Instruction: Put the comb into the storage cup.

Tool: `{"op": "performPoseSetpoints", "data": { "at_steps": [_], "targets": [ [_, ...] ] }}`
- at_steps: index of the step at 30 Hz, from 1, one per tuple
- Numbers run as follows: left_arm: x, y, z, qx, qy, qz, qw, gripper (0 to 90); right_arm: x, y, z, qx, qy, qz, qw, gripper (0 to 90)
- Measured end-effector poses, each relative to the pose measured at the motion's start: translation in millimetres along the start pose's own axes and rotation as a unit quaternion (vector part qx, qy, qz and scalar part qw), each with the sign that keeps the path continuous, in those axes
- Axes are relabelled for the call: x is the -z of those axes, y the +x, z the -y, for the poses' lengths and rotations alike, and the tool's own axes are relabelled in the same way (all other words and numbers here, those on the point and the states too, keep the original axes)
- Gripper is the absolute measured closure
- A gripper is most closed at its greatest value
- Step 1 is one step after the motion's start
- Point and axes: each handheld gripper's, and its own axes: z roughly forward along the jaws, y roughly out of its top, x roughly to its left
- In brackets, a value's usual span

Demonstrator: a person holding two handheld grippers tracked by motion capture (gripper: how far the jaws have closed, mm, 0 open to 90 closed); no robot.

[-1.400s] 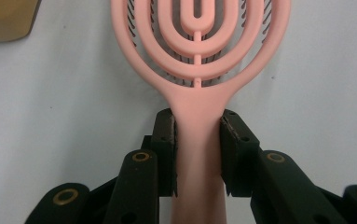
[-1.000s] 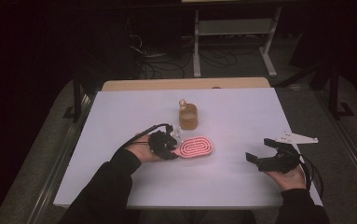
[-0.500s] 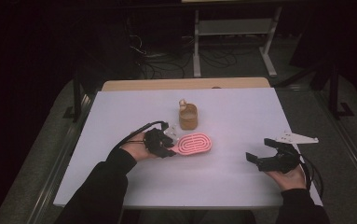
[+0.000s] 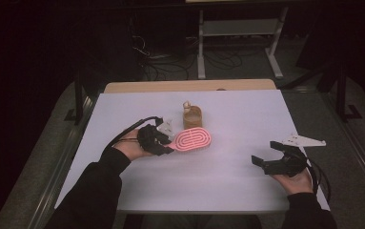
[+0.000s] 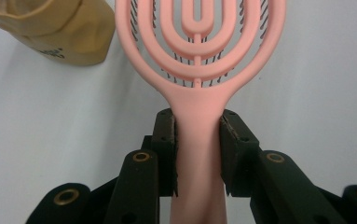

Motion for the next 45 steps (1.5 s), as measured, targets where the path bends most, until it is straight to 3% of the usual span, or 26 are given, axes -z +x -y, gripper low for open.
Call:
{"op": "performPoseSetpoints", "data": {
  "at_steps": [3, 22, 36, 45],
  "targets": [
    [5.8, 0.4, -1.5, 0.000, -0.008, -0.005, 1.0000, 69.7, 0.9, 0.3, -1.4, 0.000, -0.003, -0.001, 1.0000, 0.0],
    [41.8, 3.0, -22.4, -0.026, -0.002, -0.028, 0.9993, 69.8, 2.6, 6.3, -22.2, 0.003, 0.003, -0.023, 0.9997, 0.0],
    [60.1, 3.2, -41.3, -0.037, -0.015, -0.045, 0.9982, 69.7, 8.8, 18.2, -66.4, 0.027, 0.011, -0.048, 0.9984, 0.0],
    [63.3, 3.5, -49.2, -0.042, -0.019, -0.053, 0.9975, 69.7, 8.5, 27.2, -93.9, 0.047, 0.021, -0.062, 0.9967, 0.0]
  ]
}}
